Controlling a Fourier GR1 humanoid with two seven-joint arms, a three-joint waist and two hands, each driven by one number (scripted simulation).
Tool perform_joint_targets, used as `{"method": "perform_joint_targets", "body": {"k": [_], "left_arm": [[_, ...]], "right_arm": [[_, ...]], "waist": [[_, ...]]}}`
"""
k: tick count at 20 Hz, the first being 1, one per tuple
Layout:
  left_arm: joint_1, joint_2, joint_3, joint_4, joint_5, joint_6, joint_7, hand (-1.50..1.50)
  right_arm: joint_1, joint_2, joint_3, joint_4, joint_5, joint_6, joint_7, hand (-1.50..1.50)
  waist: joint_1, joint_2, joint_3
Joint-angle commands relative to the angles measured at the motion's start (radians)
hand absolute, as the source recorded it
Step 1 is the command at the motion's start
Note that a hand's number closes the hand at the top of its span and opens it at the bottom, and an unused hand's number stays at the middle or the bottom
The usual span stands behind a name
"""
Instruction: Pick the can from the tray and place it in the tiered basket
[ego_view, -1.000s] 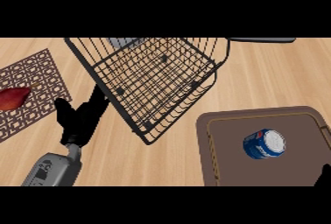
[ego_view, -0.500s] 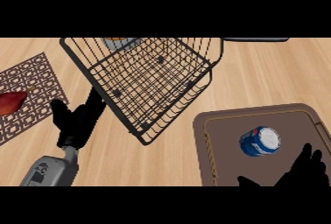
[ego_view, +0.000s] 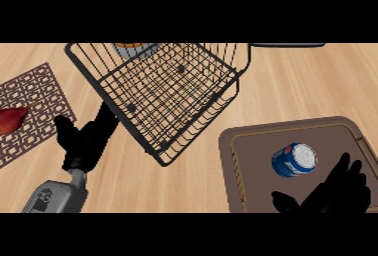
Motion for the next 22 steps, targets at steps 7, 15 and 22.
{"method": "perform_joint_targets", "body": {"k": [7, 15, 22], "left_arm": [[-0.022, -0.003, 0.008, -0.048, 0.011, -0.021, 0.024, 0.00], [0.006, -0.033, -0.013, -0.048, -0.030, -0.004, -0.011, 0.00], [-0.052, -0.026, 0.017, -0.025, -0.017, -0.021, 0.026, 0.00]], "right_arm": [[-0.106, 0.002, -0.043, 0.077, -0.039, -0.042, 0.241, -1.50], [-0.107, 0.002, -0.126, 0.143, -0.081, -0.126, 0.206, -1.50], [-0.092, 0.002, -0.118, 0.194, -0.100, -0.166, 0.196, -1.50]], "waist": [[-0.001, -0.003, 0.002], [-0.003, -0.004, 0.002], [-0.010, -0.003, 0.002]]}}
